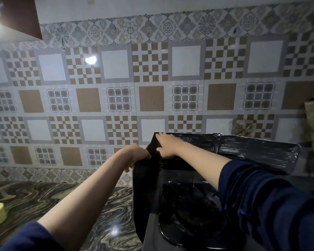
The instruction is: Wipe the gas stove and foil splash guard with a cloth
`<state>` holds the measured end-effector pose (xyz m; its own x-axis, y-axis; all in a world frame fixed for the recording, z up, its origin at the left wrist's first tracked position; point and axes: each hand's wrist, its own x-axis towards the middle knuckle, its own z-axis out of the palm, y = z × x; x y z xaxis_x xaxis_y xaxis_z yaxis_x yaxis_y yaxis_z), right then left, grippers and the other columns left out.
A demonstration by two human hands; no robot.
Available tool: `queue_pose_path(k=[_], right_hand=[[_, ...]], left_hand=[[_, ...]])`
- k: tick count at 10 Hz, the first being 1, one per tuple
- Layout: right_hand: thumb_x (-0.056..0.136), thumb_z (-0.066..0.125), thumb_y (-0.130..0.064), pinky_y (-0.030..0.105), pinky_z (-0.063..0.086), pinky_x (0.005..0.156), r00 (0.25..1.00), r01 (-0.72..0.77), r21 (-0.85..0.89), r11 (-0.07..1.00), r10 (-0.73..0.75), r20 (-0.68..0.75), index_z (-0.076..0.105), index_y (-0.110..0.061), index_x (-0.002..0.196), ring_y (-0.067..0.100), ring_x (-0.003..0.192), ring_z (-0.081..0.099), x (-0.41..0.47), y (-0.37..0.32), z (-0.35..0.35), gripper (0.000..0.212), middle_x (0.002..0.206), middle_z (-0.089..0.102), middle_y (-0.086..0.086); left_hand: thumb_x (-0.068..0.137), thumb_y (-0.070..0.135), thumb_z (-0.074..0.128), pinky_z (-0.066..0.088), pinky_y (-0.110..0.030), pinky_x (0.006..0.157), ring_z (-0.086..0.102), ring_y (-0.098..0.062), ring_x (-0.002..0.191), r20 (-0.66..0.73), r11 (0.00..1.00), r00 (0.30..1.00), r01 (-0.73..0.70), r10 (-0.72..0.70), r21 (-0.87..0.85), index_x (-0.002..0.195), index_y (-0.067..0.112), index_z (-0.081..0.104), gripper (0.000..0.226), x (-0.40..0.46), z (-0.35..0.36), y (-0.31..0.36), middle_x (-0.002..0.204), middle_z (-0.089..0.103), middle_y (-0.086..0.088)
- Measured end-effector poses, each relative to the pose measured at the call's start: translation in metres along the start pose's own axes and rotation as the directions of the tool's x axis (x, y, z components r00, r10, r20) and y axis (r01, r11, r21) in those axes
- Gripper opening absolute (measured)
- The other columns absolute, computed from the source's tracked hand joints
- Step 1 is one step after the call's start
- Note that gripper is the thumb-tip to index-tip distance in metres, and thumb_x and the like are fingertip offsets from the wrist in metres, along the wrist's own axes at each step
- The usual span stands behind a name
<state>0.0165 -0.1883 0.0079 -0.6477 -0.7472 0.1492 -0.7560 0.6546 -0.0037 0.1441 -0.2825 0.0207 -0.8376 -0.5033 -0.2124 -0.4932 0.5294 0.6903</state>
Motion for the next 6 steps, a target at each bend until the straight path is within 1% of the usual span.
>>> queue_pose_path(k=[1,2,3,4,5,6], right_hand=[[0.095,0.047,-0.029,0.044,0.017,0.119,1.0,-0.008,-0.011,1.0,0.008,-0.006,0.017,-0.002,0.149,0.03,0.147,0.014,-0.008,-0.001,-0.001,0.067,0.158,0.014,0.017],[0.096,0.045,-0.031,0.044,0.014,0.119,1.0,-0.013,-0.003,1.0,0.013,-0.015,0.015,-0.002,0.15,0.03,0.147,0.011,-0.013,-0.001,-0.001,0.069,0.159,0.012,0.016],[0.096,0.044,-0.033,0.045,0.014,0.119,1.0,-0.025,-0.007,1.0,0.025,-0.018,0.013,-0.001,0.15,0.03,0.148,0.009,-0.018,-0.004,-0.001,0.07,0.159,0.01,0.017],[0.096,0.043,-0.034,0.044,0.013,0.119,1.0,-0.027,-0.015,1.0,0.027,-0.016,0.011,-0.002,0.15,0.029,0.148,0.008,-0.02,-0.004,0.001,0.07,0.16,0.008,0.016],[0.097,0.042,-0.034,0.044,0.012,0.119,0.999,-0.03,-0.019,0.999,0.03,-0.021,0.012,-0.002,0.15,0.029,0.148,0.007,-0.027,-0.004,0.003,0.07,0.16,0.007,0.016],[0.097,0.041,-0.034,0.044,0.011,0.12,0.999,-0.029,-0.033,0.999,0.028,-0.035,0.012,-0.002,0.15,0.029,0.148,0.006,-0.029,-0.003,0.005,0.068,0.16,0.006,0.017]], left_hand=[[0.091,0.024,0.058,0.046,-0.035,0.065,0.054,-0.026,0.086,-0.06,0.999,0.997,-0.047,0.048,0.017,0.134,0.0,0.035,0.055,-0.01,0.001,0.0,0.109,0.049,-0.015],[0.092,0.019,0.057,0.037,-0.025,0.052,0.047,-0.018,0.079,-0.086,0.995,0.992,-0.096,0.094,-0.014,0.138,-0.001,0.031,0.057,-0.017,0.003,0.001,0.106,0.044,-0.012],[0.091,0.015,0.057,0.037,-0.024,0.057,0.044,-0.014,0.075,-0.113,0.991,0.985,-0.132,0.126,-0.04,0.137,-0.001,0.032,0.055,-0.02,0.004,0.0,0.101,0.044,-0.008],[0.089,0.014,0.057,0.039,-0.024,0.06,0.042,-0.01,0.07,-0.143,0.986,0.978,-0.162,0.155,-0.039,0.128,-0.001,0.04,0.045,-0.018,0.006,-0.002,0.083,0.043,-0.002],[0.087,0.015,0.058,0.044,-0.028,0.072,0.043,-0.009,0.069,-0.181,0.979,0.963,-0.201,0.201,0.015,0.093,0.007,0.044,0.017,-0.022,0.008,-0.001,0.079,0.043,0.0],[0.085,0.022,0.059,0.044,-0.029,0.069,0.049,-0.013,0.074,-0.227,0.959,0.933,-0.259,0.278,0.112,0.087,0.012,0.038,0.024,-0.023,0.013,-0.003,0.085,0.048,-0.001]])
